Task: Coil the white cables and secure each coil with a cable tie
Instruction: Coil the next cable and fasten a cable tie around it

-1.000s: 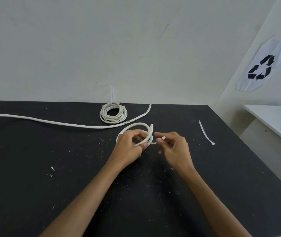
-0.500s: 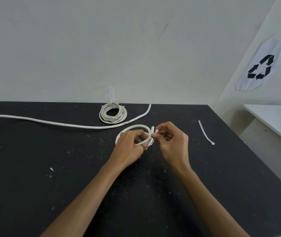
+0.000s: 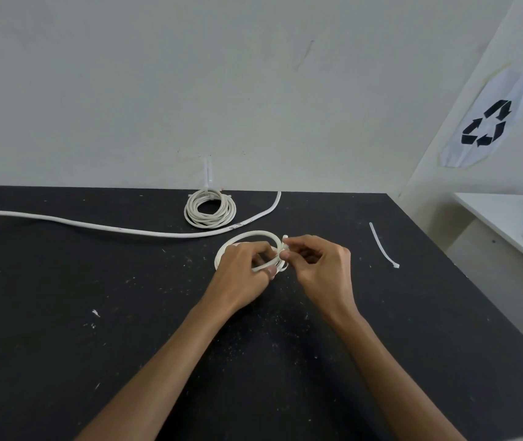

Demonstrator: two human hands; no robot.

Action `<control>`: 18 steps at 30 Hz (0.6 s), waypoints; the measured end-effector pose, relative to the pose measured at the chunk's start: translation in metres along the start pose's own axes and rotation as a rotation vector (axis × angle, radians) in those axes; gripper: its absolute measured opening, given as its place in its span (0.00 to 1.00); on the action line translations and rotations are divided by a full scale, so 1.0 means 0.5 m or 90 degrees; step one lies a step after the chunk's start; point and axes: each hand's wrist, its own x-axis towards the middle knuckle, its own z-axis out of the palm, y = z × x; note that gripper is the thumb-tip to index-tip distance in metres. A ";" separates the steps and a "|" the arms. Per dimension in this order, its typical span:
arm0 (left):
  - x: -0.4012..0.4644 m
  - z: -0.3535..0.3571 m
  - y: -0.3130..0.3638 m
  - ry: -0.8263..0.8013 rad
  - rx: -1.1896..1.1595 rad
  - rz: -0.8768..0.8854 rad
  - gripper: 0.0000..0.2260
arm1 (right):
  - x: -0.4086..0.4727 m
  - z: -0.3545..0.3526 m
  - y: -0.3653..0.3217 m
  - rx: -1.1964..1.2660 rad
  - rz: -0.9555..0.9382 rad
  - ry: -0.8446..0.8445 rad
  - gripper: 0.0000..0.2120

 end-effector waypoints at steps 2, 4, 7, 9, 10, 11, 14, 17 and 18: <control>0.000 0.000 0.000 -0.003 0.004 0.002 0.06 | 0.001 -0.002 0.001 -0.024 -0.006 -0.018 0.09; -0.001 0.001 -0.001 -0.004 0.002 0.003 0.06 | 0.005 -0.005 -0.001 -0.041 -0.001 -0.041 0.07; -0.004 0.005 -0.006 -0.004 0.003 0.011 0.08 | 0.017 -0.015 -0.006 -0.055 0.010 -0.080 0.03; -0.007 0.004 -0.006 -0.006 -0.005 0.011 0.09 | 0.025 -0.020 -0.011 -0.067 0.014 -0.113 0.02; -0.007 0.002 -0.005 -0.008 -0.011 0.011 0.09 | 0.028 -0.021 -0.013 -0.070 0.014 -0.123 0.03; -0.007 0.000 -0.005 -0.010 -0.015 0.010 0.09 | 0.031 -0.021 -0.016 -0.072 0.010 -0.130 0.04; -0.007 -0.007 -0.008 -0.019 -0.021 -0.002 0.08 | 0.045 -0.022 -0.021 -0.091 -0.006 -0.157 0.08; -0.012 -0.015 -0.012 -0.026 -0.034 -0.010 0.09 | 0.062 -0.022 -0.024 -0.131 -0.025 -0.204 0.11; -0.014 -0.017 -0.011 -0.028 -0.045 -0.010 0.10 | 0.069 -0.021 -0.024 -0.144 -0.033 -0.216 0.11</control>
